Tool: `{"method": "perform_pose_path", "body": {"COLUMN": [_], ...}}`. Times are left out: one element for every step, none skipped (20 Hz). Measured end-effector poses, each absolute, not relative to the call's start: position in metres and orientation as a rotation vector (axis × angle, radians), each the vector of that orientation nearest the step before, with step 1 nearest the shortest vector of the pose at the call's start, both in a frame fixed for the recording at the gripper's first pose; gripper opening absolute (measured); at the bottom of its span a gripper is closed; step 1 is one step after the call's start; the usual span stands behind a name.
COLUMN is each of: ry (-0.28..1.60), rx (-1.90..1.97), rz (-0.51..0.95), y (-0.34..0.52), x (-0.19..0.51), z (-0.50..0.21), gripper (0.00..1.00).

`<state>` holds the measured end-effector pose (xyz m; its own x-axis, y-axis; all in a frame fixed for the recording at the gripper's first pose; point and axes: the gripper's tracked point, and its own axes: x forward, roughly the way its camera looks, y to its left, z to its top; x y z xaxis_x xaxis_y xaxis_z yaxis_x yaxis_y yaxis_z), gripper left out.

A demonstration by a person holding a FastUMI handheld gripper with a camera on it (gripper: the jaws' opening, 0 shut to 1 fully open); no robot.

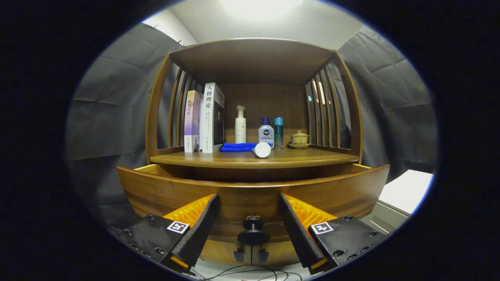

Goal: Pull open the drawer, take out the items inside it, and place them on the countertop above the cabinet.

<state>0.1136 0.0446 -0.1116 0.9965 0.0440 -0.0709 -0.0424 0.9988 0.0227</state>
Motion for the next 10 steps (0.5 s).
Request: {"method": "perform_pose_path", "body": {"ry": [0.077,0.082,0.088,0.092,0.095,0.099,0.103,0.1,0.104,0.106], "rx": [0.016,0.016,0.021,0.027,0.029,0.022,0.012,-0.002,-0.016,-0.03], "rz": [0.041,0.04,0.039,0.039,0.039,0.038,0.039,0.039,0.038,0.037], "y": [0.043,0.042,0.04,0.038,0.037,0.034,0.034,0.034,0.033,0.033], "x": [0.12,0.124,0.131,0.136,0.142,0.147,0.152,0.157,0.16,0.165], "z": [-0.112,-0.114,-0.116,-0.118,-0.119,-0.121,-0.123,-0.122,-0.123,-0.123], "gripper": [0.97,0.97,0.97,0.97,0.97,0.97,0.97,0.97,0.97,0.97]}}
